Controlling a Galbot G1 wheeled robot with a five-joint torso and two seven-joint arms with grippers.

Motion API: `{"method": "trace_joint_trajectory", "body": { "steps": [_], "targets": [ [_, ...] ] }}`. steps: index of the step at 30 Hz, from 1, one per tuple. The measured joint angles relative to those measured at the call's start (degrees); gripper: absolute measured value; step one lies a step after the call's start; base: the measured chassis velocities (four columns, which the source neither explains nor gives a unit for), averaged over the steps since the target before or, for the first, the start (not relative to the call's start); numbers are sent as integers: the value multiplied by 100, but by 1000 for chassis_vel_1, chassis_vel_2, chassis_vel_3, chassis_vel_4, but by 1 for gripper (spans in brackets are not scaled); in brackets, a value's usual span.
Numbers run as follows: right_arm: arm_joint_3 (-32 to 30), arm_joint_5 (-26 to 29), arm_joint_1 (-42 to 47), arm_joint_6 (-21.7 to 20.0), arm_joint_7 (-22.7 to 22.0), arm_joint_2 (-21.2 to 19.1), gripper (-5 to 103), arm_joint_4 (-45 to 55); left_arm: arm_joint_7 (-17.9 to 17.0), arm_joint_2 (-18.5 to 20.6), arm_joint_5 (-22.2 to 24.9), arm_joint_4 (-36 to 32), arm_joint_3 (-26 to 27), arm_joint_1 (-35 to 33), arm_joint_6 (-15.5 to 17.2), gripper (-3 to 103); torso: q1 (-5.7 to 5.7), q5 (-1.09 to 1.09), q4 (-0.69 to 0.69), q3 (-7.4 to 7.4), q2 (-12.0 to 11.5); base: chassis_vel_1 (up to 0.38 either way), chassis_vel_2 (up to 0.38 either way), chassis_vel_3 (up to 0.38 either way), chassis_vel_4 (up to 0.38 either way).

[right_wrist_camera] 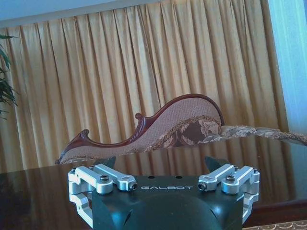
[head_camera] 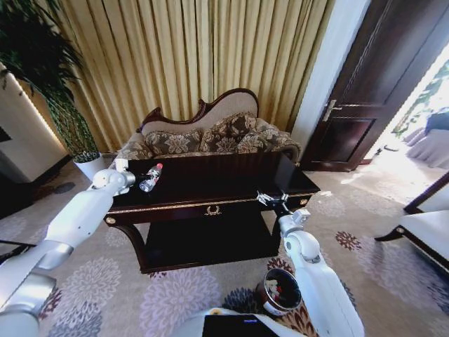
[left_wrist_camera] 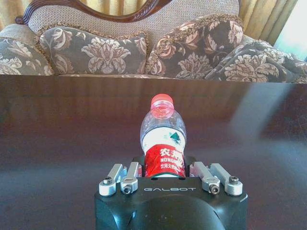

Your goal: Move to the front of the table and place the trash on the table into the trash bin.

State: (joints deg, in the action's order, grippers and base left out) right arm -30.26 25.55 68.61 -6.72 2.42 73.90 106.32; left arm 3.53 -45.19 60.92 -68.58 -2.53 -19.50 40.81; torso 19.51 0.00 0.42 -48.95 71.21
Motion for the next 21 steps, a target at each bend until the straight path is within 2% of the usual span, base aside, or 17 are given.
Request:
{"method": "trace_joint_trajectory", "body": {
  "steps": [3, 4, 8, 11, 14, 16, 17, 18, 20, 21],
  "targets": [
    [-2, 21, -12, 0, -14, -8, 100, 36, 0, 50, -86, -133, 63, -66, 3, 37, 0, 2, -1, 0, 0, 0, 0, 0, 0],
    [-3, 27, -24, -2, -17, -14, 100, 46, 3, 74, -282, -217, 102, -104, 8, 37, 0, 2, -2, 0, -1, 0, 0, 0, 0],
    [10, 29, -35, -12, -19, -15, 100, 48, 70, 153, -573, -469, 183, -201, -20, 37, 0, 3, -4, -1, -2, 0, 0, 0, 0],
    [42, 25, -43, -18, -19, -5, 100, 47, 233, 282, -1108, -810, 305, -330, -385, 37, 1, -1, -2, -1, -2, 0, 0, 0, 0],
    [59, 23, -54, -27, -19, -3, 100, 46, 307, 338, -1310, -993, 445, -428, -524, 37, 0, 0, -2, -1, -2, 0, 0, 0, 0],
    [75, 23, -76, -36, -19, -9, 100, 46, 357, 433, -1483, -1225, 594, -569, -726, 37, 0, -1, -1, 0, -1, 0, 0, 0, 0],
    [79, 23, -93, -39, -19, -13, 100, 46, 428, 495, -1579, -1325, 642, -647, -926, 36, 0, 0, -2, 0, -1, 0, 0, 0, 0],
    [79, 23, -93, -39, -19, -13, 100, 46, 428, 495, -1579, -1325, 642, -647, -926, 36, 0, 0, -2, 0, -1, 0, 0, 0, 0],
    [107, 28, -129, -53, -20, -22, 100, 50, 928, 670, -1916, -1465, 779, -864, -1703, 36, 0, -2, -3, 0, -1, 0, 0, 0, 0],
    [107, 28, -129, -53, -20, -22, 100, 50, 928, 670, -1916, -1465, 779, -864, -1703, 36, 0, -2, -3, 0, -1, 0, 0, 0, 0]
  ]
}}
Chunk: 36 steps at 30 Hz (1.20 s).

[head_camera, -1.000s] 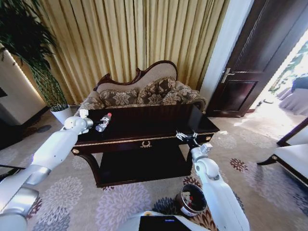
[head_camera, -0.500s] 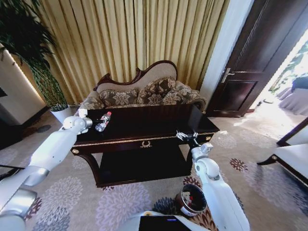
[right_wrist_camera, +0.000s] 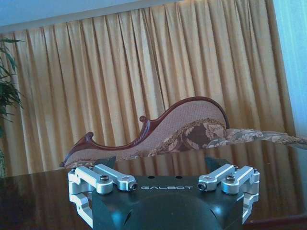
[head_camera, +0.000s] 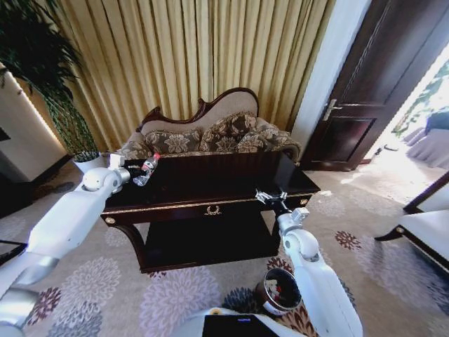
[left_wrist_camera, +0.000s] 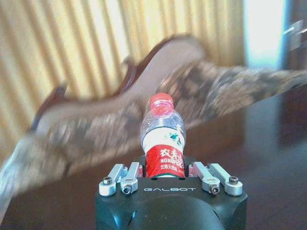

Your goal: Move to the front of the table and place the trash on the table into the trash bin.

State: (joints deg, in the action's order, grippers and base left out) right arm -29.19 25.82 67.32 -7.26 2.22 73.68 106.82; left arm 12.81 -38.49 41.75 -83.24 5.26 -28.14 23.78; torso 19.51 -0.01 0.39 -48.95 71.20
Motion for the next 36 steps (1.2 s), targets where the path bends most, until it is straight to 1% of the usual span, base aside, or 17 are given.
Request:
{"method": "trace_joint_trajectory", "body": {
  "steps": [2, 3, 5, 6, 8, 14, 16, 18, 19, 22, 23, 24, 25, 26, 28, 33, 36],
  "targets": [
    [46, 4, -24, -9, -4, -4, 100, 45, 477, 92, -189, -63, 114, -215, -977, 36, 0, 0, 0, 1, 0, 0, 0, 0, 0],
    [46, 4, -24, -9, -4, -4, 100, 45, 477, 92, -189, -63, 114, -215, -977, 36, 0, 0, 0, 1, 0, 0, 0, 0, 0],
    [103, 21, -16, -14, -4, -33, 100, 122, 774, 133, -352, -124, 208, -387, -1614, 36, 0, 1, 2, 0, 0, 0, 0, 0, 0],
    [103, 21, -16, -14, -4, -33, 100, 122, 774, 133, -352, -124, 208, -387, -1614, 36, 0, 1, 2, 0, 0, 0, 0, 0, 0],
    [155, 74, 9, -51, -4, -52, 100, 230, 979, 201, -471, -282, 318, -562, -1933, 36, 0, 0, 2, 1, 0, 0, 0, 0, 0],
    [342, 255, -2, -258, -9, -49, 100, 509, 1093, 296, -681, -573, 447, -813, -2170, 36, -1, 0, 1, 1, 1, 0, 0, 0, 0],
    [553, 472, -4, -380, -44, -70, 100, 716, 1077, 297, -1147, -619, 447, -831, -2369, 36, -1, 1, 1, 1, 1, 0, 0, 0, 0],
    [617, 585, -4, -429, -77, -82, 100, 801, 1068, 298, -1260, -635, 447, -839, -2394, 36, -1, 1, 2, 1, 1, 0, 0, 0, 0],
    [743, 869, -19, -579, -158, -123, 100, 994, 1005, 311, -1475, -695, 447, -875, -2408, 36, -1, 1, 2, 1, 1, 0, 0, 0, 0],
    [855, 1157, -59, -704, -238, -179, 100, 1150, 810, 315, -1589, -773, 442, -922, -2346, 36, -1, 0, 2, 1, 2, 0, 0, 0, 0],
    [951, 1410, -133, -804, -320, -241, 100, 1269, 535, 302, -1588, -865, 429, -978, -2180, 36, -1, 0, 1, 2, 2, 0, 0, 0, 0],
    [987, 1520, -181, -834, -341, -275, 100, 1304, 357, 286, -1499, -918, 418, -1012, -2095, 36, -1, 0, 1, 1, 2, 0, 0, 0, 0],
    [1033, 1677, -287, -858, -357, -337, 100, 1332, 132, 253, -1221, -1016, 403, -1083, -1989, 36, -1, 0, 1, 1, 2, 0, 0, 0, 0],
    [1033, 1677, -287, -858, -357, -337, 100, 1332, 132, 253, -1221, -1016, 403, -1083, -1989, 36, -1, 0, 1, 1, 2, 0, 0, 0, 0],
    [1081, 1798, -444, -860, -359, -418, 100, 1317, -70, 220, -895, -1155, 385, -1179, -1936, 36, -1, 1, 2, 1, 1, 0, 0, 0, 0],
    [1173, 1998, -827, -858, -334, -541, 100, 1173, -378, 107, -502, -1481, 275, -1397, -2130, 36, -1, -1, 1, 1, 1, 0, 0, 0, 0],
    [1188, 2005, -862, -856, -332, -534, 100, 1161, -448, 30, -437, -1508, 206, -1407, -2195, 36, -1, 0, 0, 1, 1, 0, 0, 0, 0]
  ]
}}
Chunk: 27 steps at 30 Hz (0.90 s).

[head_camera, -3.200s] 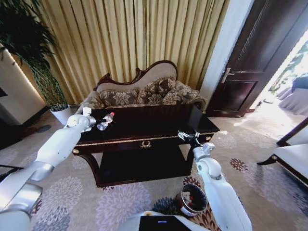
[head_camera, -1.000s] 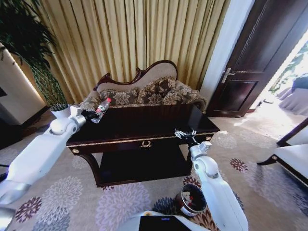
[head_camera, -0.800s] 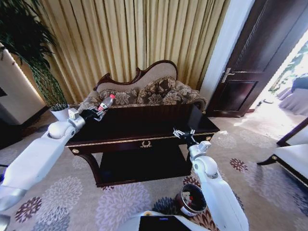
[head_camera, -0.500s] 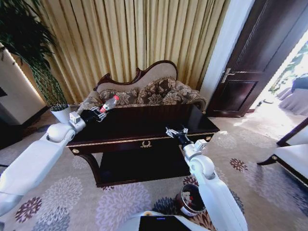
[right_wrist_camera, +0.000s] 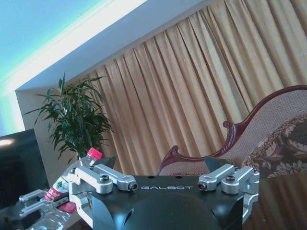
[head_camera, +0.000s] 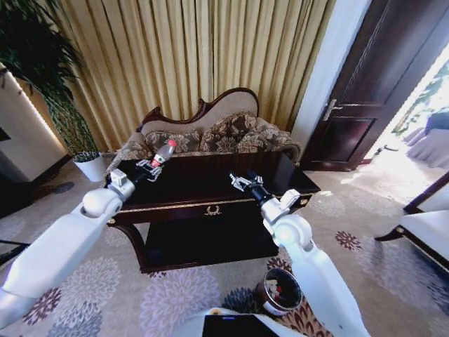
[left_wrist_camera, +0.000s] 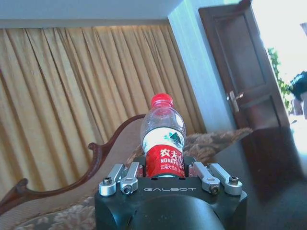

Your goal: Move to the front of the table and place the trash on the table into the trash bin.

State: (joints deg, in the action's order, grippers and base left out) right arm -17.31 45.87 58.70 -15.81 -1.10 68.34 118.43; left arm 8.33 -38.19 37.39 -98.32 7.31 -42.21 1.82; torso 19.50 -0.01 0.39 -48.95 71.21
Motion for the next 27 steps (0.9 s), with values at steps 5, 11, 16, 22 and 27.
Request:
{"method": "trace_joint_trajectory", "body": {
  "steps": [5, 11, 16, 22, 27],
  "targets": [
    [-24, -2, 74, 10, 24, 13, 100, 43, -73, -307, 215, 106, -311, 263, -138, 36, 0, 0, 2, 0, 0, 0, 0, 0, 0],
    [-160, -15, 151, 16, 76, 4, 100, 59, -347, -552, 634, -182, -601, 474, 215, 36, 0, -1, 2, 0, 0, 0, 0, 0, 0],
    [-212, -28, 115, 8, 102, -3, 100, 12, -576, -674, 670, -372, -1130, 779, 377, 36, 0, 0, 1, 0, 0, 0, 0, 0, 0],
    [-282, -27, 127, 1, 182, -17, 100, -53, -205, -779, 708, -150, -1753, 1258, 151, 36, 1, -1, 1, 0, -1, 0, 0, 0, 0],
    [-369, 8, 168, 1, 268, -80, 100, -90, -28, -817, 898, -70, -2113, 1470, 54, 36, 1, 0, 2, 0, 0, 0, 0, 0, 0]
  ]
}}
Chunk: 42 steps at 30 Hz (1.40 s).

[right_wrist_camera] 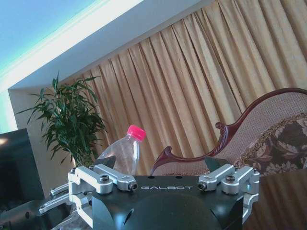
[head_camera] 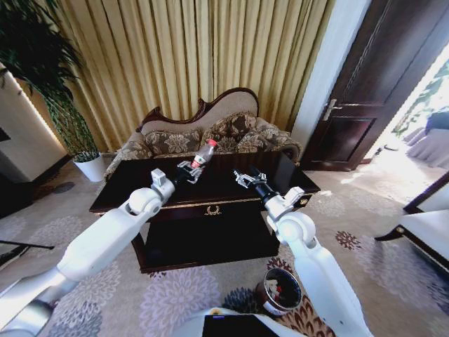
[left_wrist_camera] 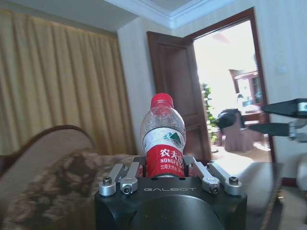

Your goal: Move to the front of the table and place the trash on the table into the trash bin.

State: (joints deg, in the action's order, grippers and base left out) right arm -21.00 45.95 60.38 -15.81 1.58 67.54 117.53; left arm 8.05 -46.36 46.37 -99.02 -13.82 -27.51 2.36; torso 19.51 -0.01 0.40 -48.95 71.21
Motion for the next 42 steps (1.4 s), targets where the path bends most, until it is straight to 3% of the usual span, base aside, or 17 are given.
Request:
{"method": "trace_joint_trajectory", "body": {
  "steps": [13, 25, 42],
  "targets": [
    [61, 128, 148, -106, 115, -37, 100, -90, 438, 9, 174, -34, -410, 420, -129, 36, 0, 0, 0, 0, 0, 0, 0, 0, 0],
    [71, 521, -316, -224, 61, -16, 100, -79, 437, 187, 283, -330, -430, 431, -106, 36, 0, 1, -1, 0, 0, 0, 0, 0, 0],
    [277, 467, -259, -295, 89, 63, 100, 126, 424, 273, 387, -499, -404, 413, -75, 36, 0, 1, 0, 0, 0, 0, 0, 0, 0]
  ]
}}
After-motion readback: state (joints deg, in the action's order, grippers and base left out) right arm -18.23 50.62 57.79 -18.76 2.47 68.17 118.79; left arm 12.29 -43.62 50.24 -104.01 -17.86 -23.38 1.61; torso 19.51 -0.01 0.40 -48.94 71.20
